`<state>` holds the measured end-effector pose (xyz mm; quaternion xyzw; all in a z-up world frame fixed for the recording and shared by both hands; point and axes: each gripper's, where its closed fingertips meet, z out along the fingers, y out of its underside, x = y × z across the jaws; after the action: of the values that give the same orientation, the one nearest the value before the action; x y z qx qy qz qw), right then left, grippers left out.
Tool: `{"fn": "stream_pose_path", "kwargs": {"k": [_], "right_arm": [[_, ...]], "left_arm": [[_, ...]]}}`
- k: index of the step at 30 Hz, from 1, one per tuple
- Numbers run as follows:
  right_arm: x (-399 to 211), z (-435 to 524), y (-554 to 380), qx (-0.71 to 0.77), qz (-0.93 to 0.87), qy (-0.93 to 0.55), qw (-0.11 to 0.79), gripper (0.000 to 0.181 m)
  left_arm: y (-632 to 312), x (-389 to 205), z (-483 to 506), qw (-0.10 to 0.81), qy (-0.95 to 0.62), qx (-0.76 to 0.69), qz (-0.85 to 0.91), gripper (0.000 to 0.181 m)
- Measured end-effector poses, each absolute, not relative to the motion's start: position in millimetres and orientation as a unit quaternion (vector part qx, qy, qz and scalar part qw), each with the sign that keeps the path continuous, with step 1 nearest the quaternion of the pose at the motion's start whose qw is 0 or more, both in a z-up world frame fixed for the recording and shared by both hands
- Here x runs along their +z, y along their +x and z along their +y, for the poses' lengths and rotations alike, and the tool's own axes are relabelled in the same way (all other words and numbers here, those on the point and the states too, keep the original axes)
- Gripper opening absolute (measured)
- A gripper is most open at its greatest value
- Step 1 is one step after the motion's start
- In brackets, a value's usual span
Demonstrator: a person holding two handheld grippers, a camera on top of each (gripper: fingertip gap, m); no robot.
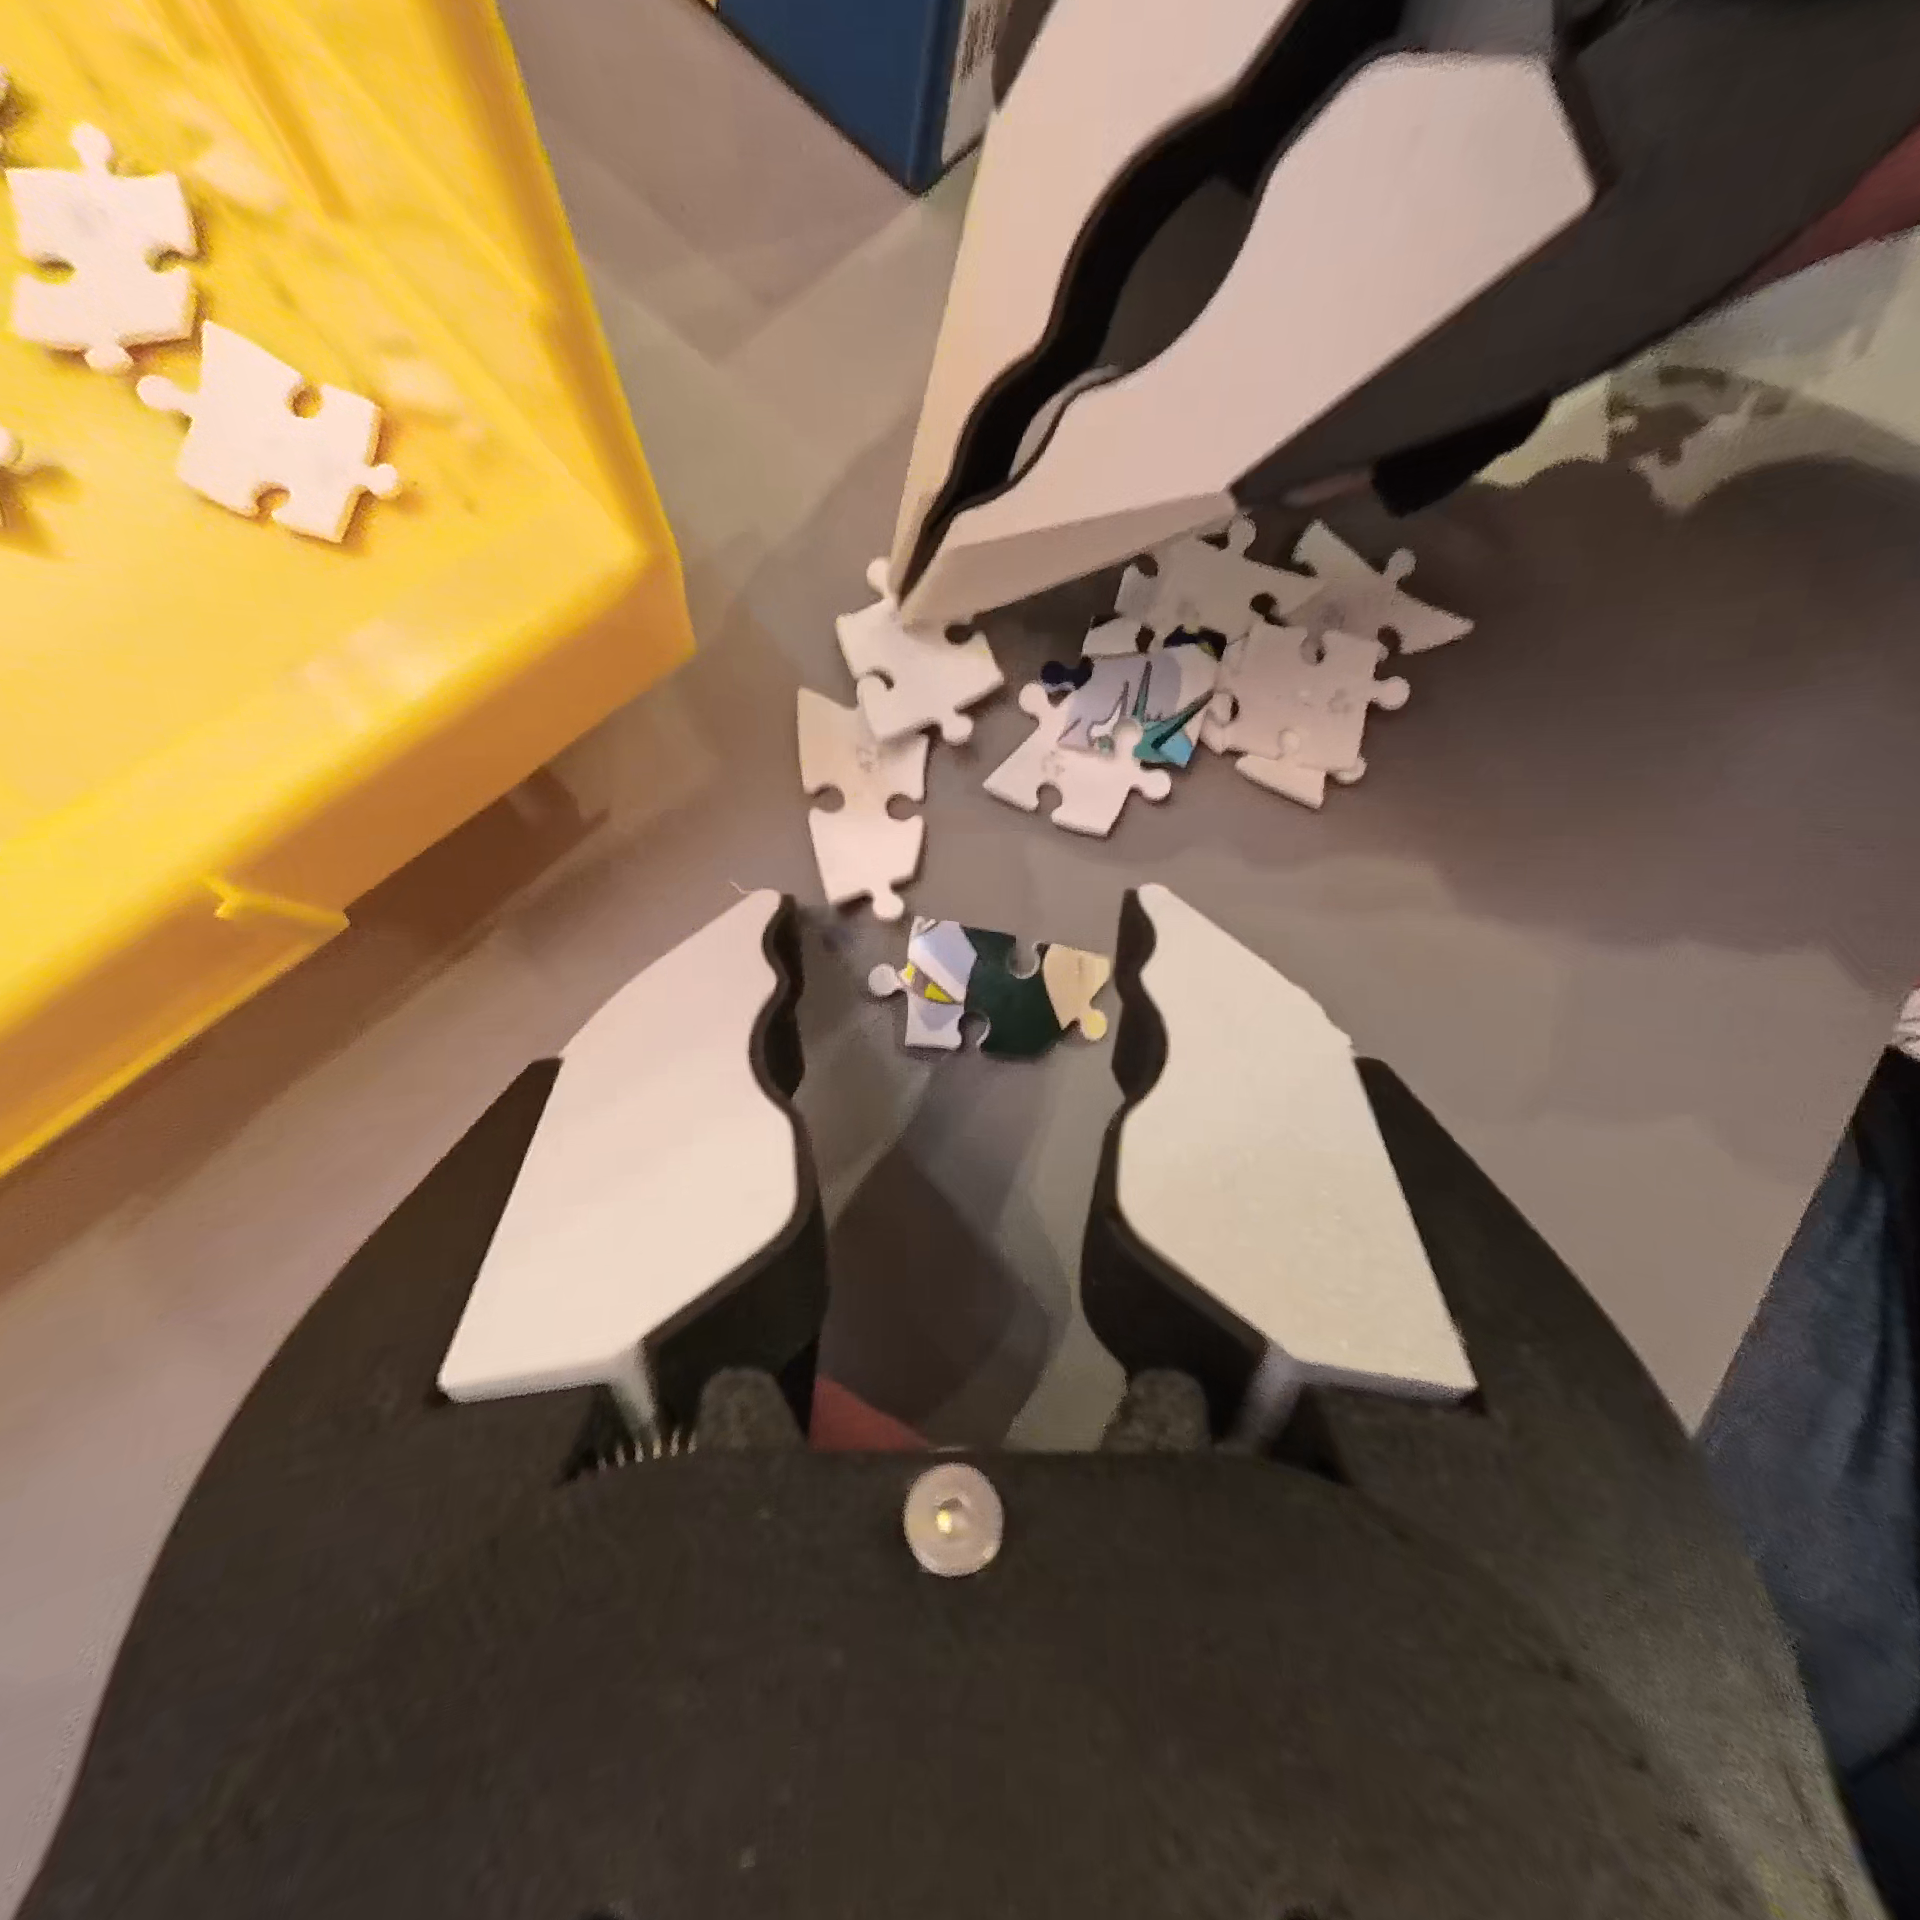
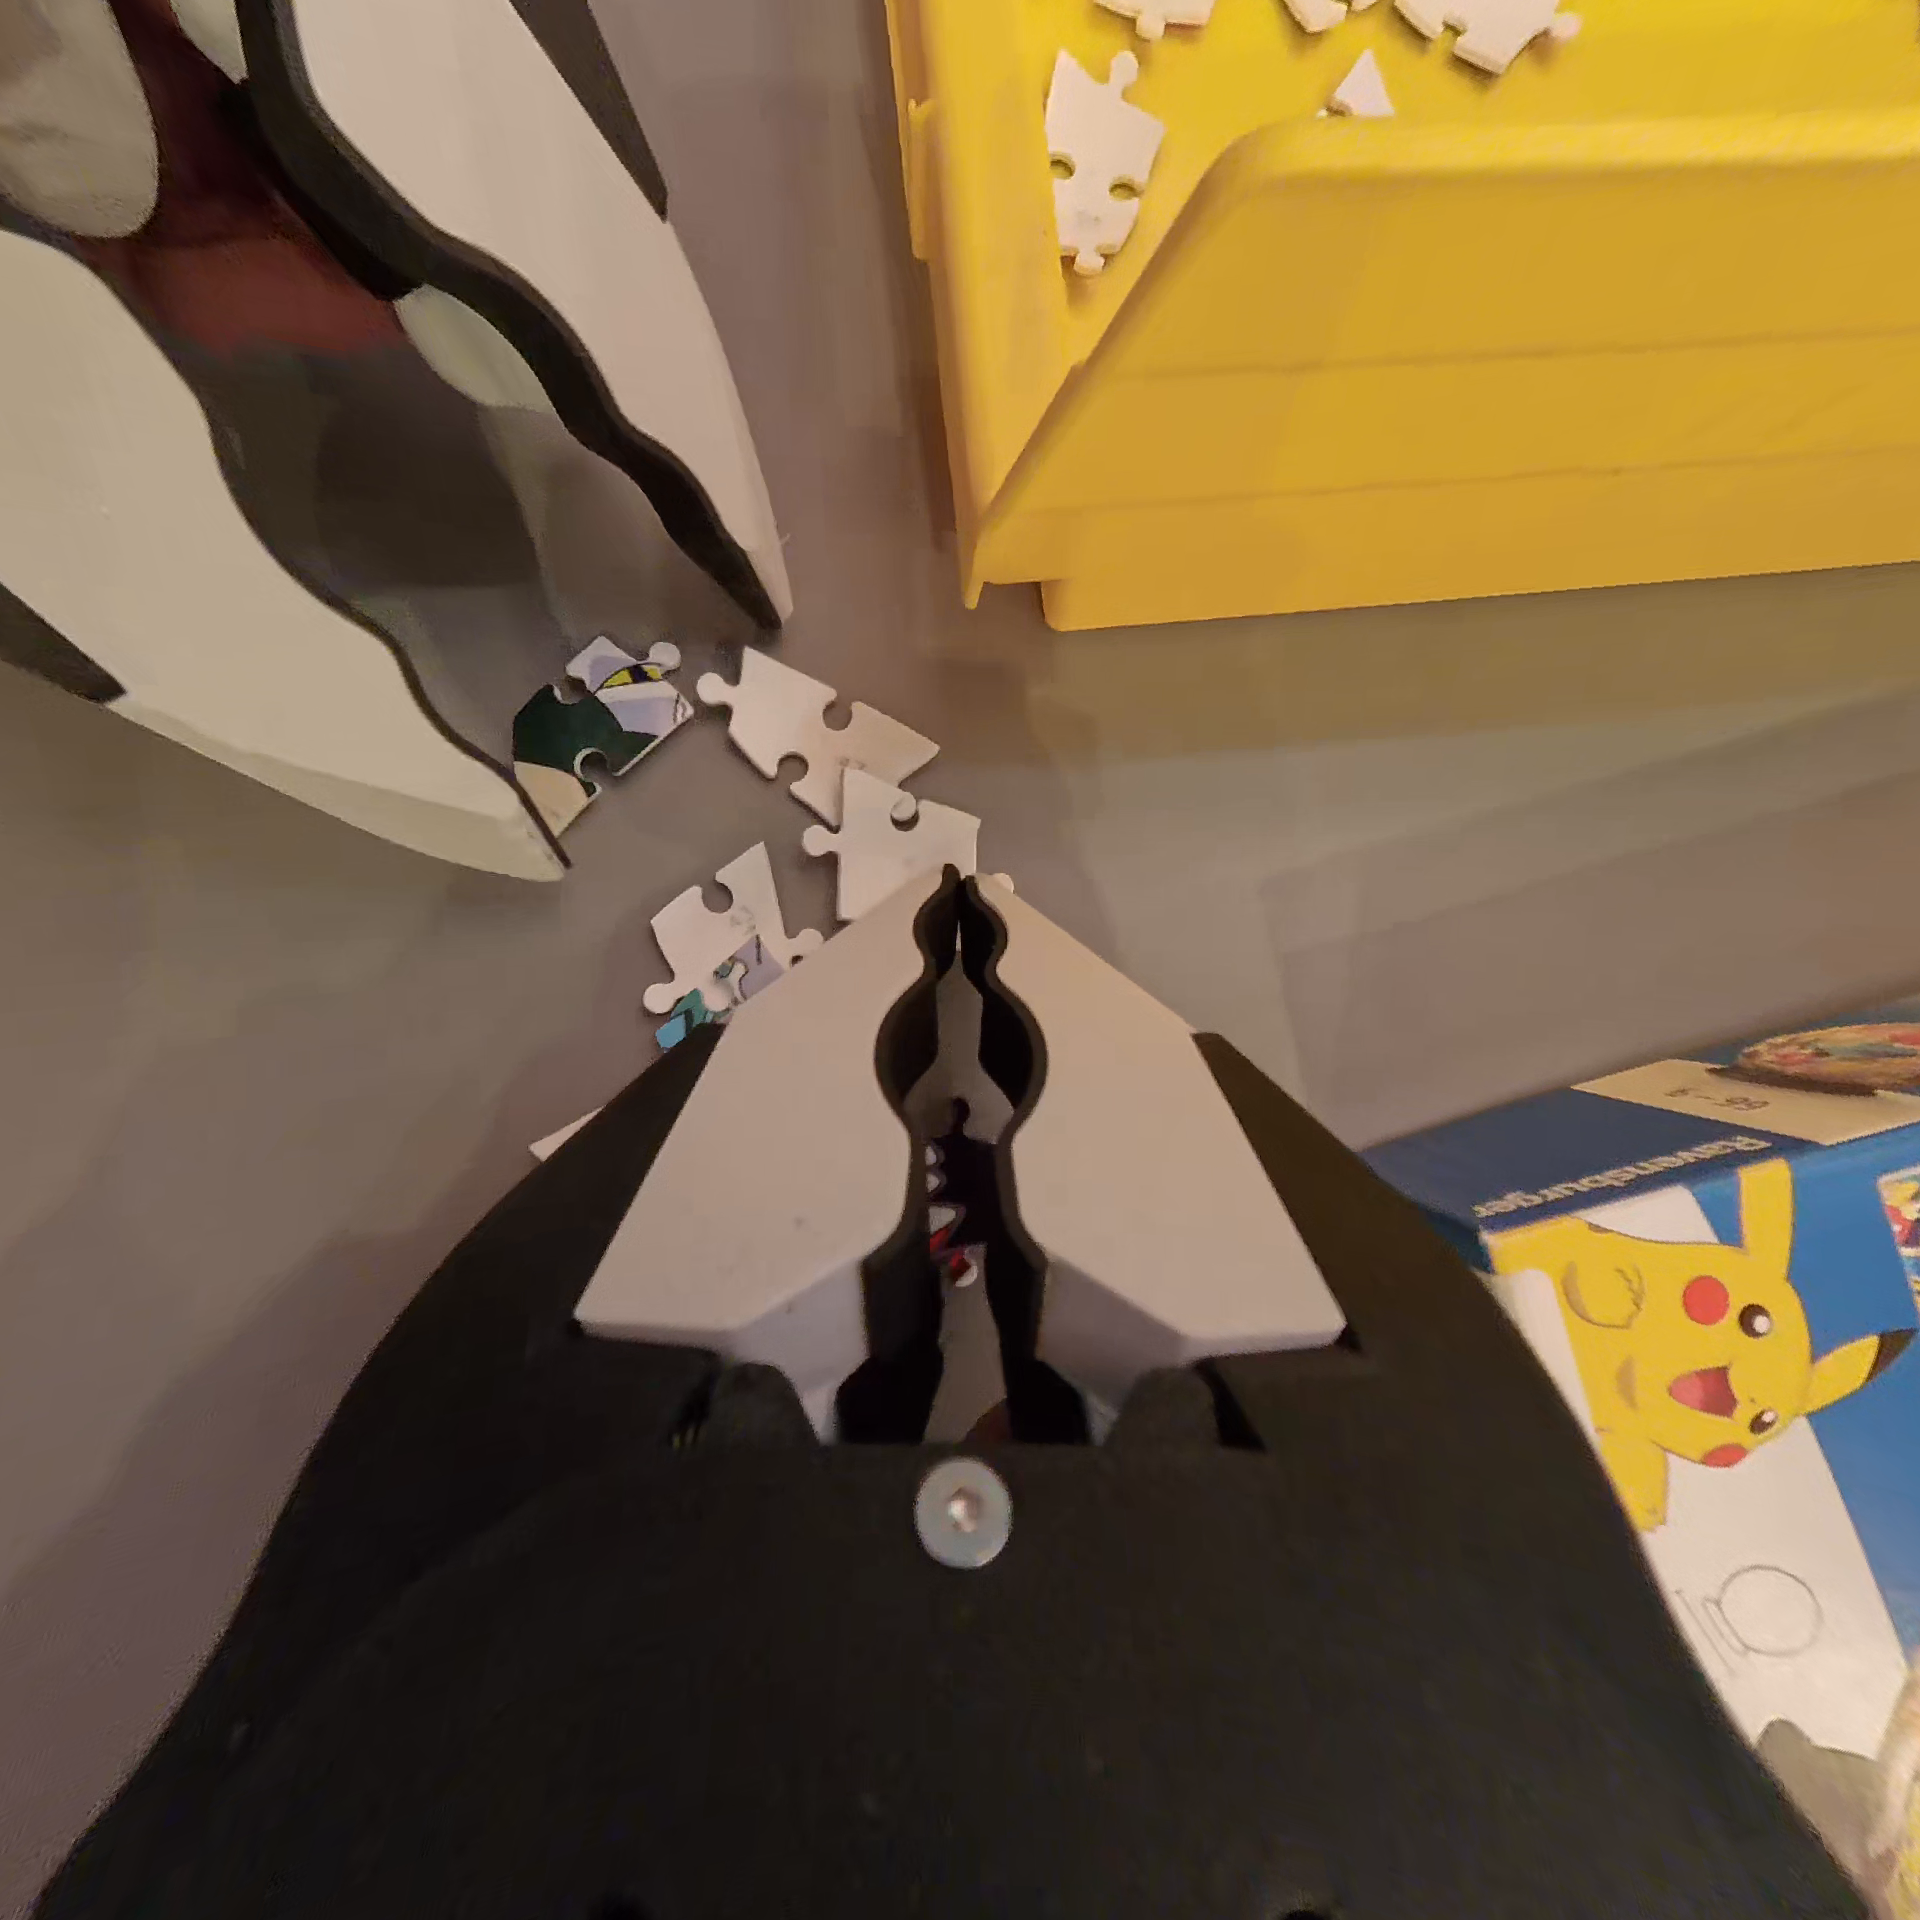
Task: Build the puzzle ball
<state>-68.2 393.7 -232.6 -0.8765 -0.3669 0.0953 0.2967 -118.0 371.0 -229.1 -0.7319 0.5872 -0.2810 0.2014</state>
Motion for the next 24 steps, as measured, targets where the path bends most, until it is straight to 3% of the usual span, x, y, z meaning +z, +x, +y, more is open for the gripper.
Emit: {"fn": "stream_pose_path", "kwargs": {"k": [24], "right_arm": [[-233,377,-57,0.110,-0.361,-0.886,0.269,0.000]], "left_arm": [[-104,-233,363,0.209,-0.681,-0.256,0.653,0.054]]}}
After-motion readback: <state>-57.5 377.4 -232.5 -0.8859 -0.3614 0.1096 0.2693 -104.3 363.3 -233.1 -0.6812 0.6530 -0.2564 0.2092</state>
